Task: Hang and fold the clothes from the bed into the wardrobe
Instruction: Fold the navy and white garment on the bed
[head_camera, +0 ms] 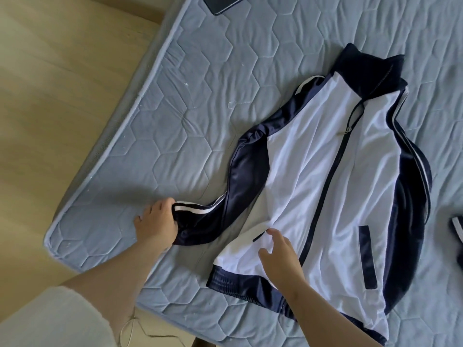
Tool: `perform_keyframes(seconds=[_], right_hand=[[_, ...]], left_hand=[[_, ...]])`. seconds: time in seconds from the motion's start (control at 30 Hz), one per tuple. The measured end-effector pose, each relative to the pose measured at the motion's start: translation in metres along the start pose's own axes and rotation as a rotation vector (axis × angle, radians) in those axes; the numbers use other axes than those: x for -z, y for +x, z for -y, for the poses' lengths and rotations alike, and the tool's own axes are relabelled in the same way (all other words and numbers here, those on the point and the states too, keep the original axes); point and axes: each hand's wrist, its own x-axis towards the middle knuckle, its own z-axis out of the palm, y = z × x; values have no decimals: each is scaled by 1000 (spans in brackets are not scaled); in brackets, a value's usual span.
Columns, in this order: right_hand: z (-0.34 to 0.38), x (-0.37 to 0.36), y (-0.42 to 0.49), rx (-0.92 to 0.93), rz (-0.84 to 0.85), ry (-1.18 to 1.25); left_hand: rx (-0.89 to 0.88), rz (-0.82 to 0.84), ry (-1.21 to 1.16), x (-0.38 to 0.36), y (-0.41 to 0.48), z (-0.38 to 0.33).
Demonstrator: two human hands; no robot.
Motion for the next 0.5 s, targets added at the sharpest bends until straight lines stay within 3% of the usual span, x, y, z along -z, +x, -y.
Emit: perform_keyframes(seconds=[0.13,0.2,0.33,0.5], right_hand=[[9,1,6,24,-15,21],[9,-1,8,9,-20,23],[4,-8,-5,-29,12,8],[23,-1,-26,-4,14,23]], left_hand=[[56,231,205,4,10,11],[91,241,64,0,13,11],[220,23,-615,6,4,14],[253,-185,-812,60,-6,34]])
